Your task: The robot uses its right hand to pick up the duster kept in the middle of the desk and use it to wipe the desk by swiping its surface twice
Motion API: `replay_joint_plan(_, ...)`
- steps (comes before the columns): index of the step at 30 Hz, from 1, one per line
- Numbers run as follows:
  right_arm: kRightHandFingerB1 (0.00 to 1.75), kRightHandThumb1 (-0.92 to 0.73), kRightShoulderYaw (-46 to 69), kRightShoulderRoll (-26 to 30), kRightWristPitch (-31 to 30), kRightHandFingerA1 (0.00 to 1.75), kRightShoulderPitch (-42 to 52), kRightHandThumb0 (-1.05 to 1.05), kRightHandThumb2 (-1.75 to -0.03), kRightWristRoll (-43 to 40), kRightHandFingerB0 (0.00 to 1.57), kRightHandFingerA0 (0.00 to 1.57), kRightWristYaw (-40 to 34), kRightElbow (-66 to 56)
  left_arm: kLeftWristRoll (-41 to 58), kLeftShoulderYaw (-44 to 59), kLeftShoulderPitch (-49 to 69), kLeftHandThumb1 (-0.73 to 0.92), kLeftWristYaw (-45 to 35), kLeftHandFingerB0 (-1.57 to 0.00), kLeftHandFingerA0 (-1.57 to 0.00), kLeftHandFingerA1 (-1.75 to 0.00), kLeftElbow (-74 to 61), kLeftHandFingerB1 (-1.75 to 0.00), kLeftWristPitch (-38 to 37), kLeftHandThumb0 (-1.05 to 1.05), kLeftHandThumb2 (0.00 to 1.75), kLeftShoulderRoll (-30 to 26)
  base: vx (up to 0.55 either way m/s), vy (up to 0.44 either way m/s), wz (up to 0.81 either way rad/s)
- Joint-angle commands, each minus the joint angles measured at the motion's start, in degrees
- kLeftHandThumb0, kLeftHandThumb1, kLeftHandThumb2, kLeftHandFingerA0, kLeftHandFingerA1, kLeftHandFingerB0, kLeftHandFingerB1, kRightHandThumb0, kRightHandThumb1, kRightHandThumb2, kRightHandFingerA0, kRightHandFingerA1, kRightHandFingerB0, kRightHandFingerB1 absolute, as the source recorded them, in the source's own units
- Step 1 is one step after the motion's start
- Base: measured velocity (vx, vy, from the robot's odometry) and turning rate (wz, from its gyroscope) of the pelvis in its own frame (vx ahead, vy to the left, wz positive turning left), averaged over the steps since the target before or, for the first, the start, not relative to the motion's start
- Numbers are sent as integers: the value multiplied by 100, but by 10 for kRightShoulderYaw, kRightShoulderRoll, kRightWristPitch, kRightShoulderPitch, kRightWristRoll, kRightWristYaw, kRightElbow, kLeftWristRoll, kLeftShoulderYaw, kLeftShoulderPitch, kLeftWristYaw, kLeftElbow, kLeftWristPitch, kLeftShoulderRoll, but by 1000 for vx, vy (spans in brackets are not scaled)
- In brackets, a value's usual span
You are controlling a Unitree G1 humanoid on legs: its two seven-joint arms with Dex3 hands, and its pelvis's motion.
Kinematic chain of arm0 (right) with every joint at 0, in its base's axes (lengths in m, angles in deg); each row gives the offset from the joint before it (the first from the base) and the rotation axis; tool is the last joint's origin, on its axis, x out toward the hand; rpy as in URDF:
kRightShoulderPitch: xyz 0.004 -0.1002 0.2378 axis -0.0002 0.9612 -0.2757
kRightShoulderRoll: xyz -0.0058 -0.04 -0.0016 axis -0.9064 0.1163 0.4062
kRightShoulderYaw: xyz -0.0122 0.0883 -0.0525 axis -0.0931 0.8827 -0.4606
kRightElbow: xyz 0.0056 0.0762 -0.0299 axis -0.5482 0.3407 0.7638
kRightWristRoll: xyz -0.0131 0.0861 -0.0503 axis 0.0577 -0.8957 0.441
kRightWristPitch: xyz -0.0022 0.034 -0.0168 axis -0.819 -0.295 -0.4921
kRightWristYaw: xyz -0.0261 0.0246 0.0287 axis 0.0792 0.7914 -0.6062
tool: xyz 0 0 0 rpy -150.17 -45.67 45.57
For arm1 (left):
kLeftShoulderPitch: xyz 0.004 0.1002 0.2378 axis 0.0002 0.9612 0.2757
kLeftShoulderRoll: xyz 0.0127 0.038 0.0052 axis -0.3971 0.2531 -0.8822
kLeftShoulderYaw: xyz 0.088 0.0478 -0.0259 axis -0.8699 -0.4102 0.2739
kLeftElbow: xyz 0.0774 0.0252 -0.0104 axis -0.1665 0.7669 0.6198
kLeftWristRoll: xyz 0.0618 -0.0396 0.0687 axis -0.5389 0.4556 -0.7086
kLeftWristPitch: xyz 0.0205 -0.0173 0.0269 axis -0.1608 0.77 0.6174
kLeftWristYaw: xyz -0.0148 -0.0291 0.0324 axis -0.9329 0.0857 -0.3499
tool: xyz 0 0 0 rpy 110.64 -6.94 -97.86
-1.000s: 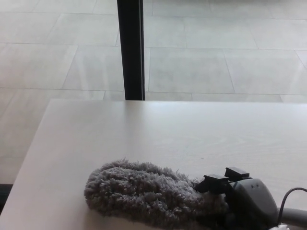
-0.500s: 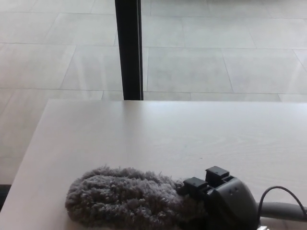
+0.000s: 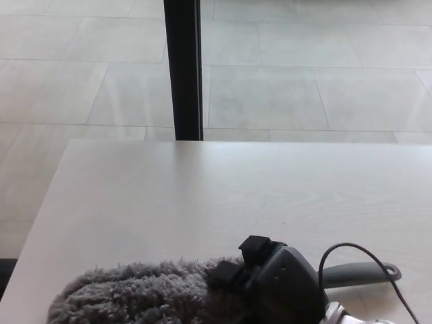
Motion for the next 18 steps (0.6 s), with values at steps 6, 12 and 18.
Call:
replay_joint_plan(6, 87, -59, -18, 75, 72, 170, -21, -27, -74, 59, 91, 98, -4, 55, 2, 1, 2, 70, 1, -59, -72, -67, -2, -53, -13, -46, 61, -16, 0, 0, 0)
replay_joint_plan(12, 122, -58, 5, 71, 34, 175, -33, -26, -70, 53, 78, 85, 48, 80, 1, -1, 2, 69, 5, -63, -73, -71, -1, -54, -12, -46, 61, -12, 0, 0, 0)
replay_joint_plan(18, 75, -58, 101, 17, -151, 167, -47, -29, -57, -27, 83, 86, 267, 147, -1, -3, 9, 68, 6, -66, -75, -77, -1, -57, -19, -47, 60, -10, 0, 0, 0)
